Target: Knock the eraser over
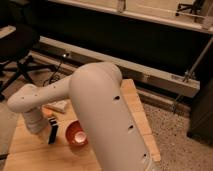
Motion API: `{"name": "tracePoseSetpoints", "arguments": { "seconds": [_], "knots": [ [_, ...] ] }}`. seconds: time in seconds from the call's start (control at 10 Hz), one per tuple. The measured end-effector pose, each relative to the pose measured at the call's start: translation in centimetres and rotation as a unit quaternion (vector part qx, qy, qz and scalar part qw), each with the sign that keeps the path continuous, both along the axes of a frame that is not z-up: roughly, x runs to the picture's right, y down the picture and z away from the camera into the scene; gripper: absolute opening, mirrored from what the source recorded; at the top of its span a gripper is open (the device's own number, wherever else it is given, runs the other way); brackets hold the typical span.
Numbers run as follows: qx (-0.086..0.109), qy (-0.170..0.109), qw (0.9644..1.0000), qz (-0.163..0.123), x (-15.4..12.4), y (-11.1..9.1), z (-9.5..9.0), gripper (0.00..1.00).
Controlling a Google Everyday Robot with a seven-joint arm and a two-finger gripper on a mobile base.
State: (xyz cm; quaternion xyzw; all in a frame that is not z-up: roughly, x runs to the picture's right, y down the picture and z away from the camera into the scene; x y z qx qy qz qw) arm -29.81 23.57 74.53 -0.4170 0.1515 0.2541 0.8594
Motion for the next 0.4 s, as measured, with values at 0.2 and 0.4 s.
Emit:
{"name": "tracePoseSetpoints", "arguments": {
  "seconds": [0.2,0.4],
  "knots": [
    [0.038,0.053,0.9942,0.085,2.6,-4.9,2.6,0.03],
    [0.054,0.069,0.9873,0.133,3.5,-7.7,3.1,0.03]
  ]
}}
